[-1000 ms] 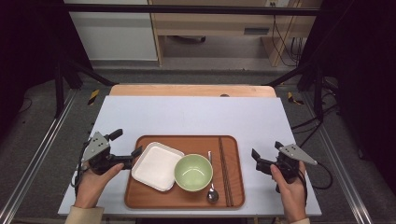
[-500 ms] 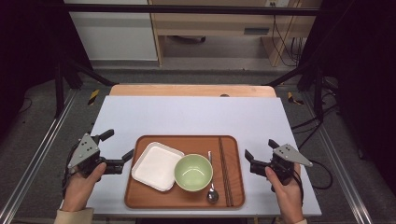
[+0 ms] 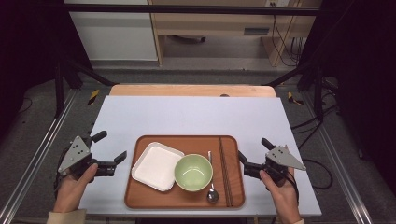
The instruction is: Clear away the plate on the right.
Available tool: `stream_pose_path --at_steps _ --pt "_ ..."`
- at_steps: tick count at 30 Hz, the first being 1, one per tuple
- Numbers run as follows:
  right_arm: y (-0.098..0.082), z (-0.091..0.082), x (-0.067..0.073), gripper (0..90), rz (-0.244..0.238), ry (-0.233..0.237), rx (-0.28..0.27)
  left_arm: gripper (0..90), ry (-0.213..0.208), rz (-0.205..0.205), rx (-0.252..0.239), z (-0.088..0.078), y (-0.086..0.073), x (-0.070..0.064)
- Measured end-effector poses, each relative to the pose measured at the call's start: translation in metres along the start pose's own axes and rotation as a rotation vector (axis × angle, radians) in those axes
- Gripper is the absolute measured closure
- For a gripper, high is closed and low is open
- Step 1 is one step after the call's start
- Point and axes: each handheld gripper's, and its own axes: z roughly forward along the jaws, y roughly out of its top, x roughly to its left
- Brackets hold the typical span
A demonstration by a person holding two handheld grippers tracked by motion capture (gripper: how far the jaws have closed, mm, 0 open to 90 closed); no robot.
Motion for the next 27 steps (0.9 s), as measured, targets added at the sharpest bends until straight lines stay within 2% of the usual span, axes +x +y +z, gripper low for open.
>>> stream_pose_path --at_steps 1,2,8,14,19,27 --pt "0.0 0.0 0.001 5.7 -0.006 -0.002 -0.008 1.6 0.002 0.013 -0.009 0.001 -0.002 0.001" --pt "-0.001 0.0 0.001 5.7 -0.012 -0.002 -0.012 1.6 0.004 0.003 0.005 0.001 -0.004 0.002" --pt "-0.007 0.004 0.001 5.2 -0.041 -0.017 -0.01 1.6 0.015 -0.017 0.004 0.003 -0.018 0.008" --pt "-0.015 0.009 -0.001 5.3 -0.027 -0.004 0.02 1.7 0.025 -0.047 0.007 0.004 -0.03 0.013" --pt "-0.021 0.014 -0.004 5.3 -0.024 0.0 0.049 1.9 0.064 -0.088 0.017 0.005 -0.041 0.02" --pt "-0.027 0.015 -0.013 5.2 0.008 -0.019 0.086 1.9 0.097 -0.122 0.034 0.005 -0.051 0.025"
